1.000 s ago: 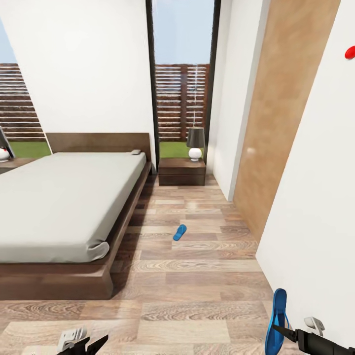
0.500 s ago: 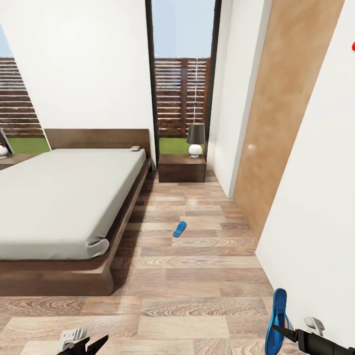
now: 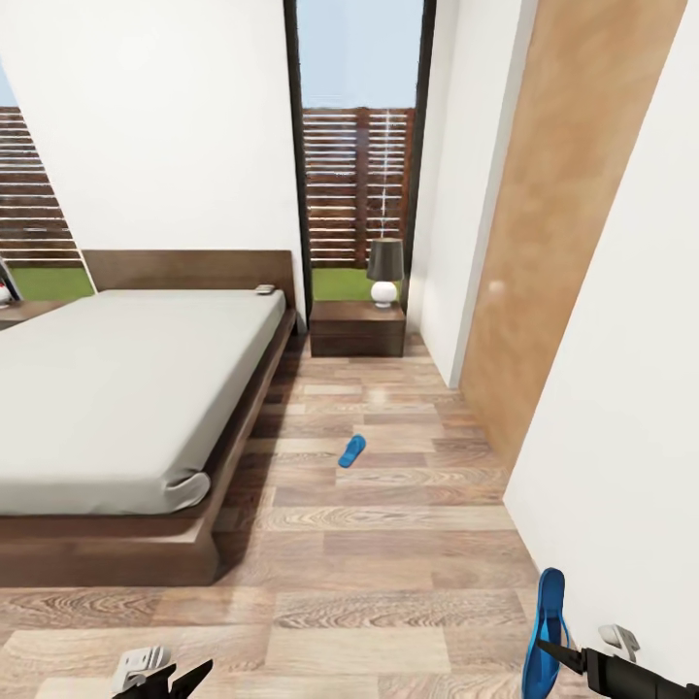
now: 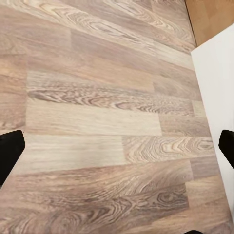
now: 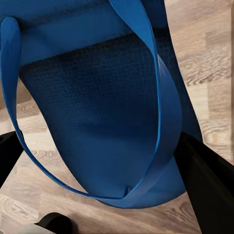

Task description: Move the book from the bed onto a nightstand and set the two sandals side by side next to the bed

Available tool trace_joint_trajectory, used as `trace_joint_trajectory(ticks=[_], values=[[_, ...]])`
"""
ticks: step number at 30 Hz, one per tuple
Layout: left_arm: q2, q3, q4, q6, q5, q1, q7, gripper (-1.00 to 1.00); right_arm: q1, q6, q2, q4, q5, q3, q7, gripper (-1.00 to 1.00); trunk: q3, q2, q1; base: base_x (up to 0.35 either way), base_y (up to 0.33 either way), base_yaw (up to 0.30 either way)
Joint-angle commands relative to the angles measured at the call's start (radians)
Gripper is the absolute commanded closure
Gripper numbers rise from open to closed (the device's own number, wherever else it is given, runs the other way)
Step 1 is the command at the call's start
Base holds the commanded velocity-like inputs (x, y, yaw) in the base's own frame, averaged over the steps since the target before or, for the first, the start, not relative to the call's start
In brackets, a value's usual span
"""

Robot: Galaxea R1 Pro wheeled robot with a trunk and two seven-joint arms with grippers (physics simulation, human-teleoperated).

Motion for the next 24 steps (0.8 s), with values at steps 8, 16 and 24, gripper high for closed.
trace_joint_trajectory(ticks=[8, 16, 24], values=[[-0.001, 0.001, -0.001, 0.009, 0.007, 0.000, 0.001, -1.00, -0.001, 0.011, 0.001, 0.000, 0.006, -0.009, 0.005, 1.00, -0.001, 0.000, 0.000, 0.275, -0.171, 0.000], [-0.001, 0.001, 0.001, 0.009, 0.008, 0.000, 0.001, -1.00, -0.001, 0.011, 0.001, 0.000, 0.006, -0.009, 0.005, 1.00, -0.001, 0.000, 0.000, 0.256, -0.131, 0.000], [-0.001, 0.001, 0.001, 0.009, 0.008, 0.000, 0.001, -1.00, -0.001, 0.011, 0.001, 0.000, 0.006, -0.009, 0.005, 1.00, -0.001, 0.000, 0.000, 0.316, -0.007, 0.000]])
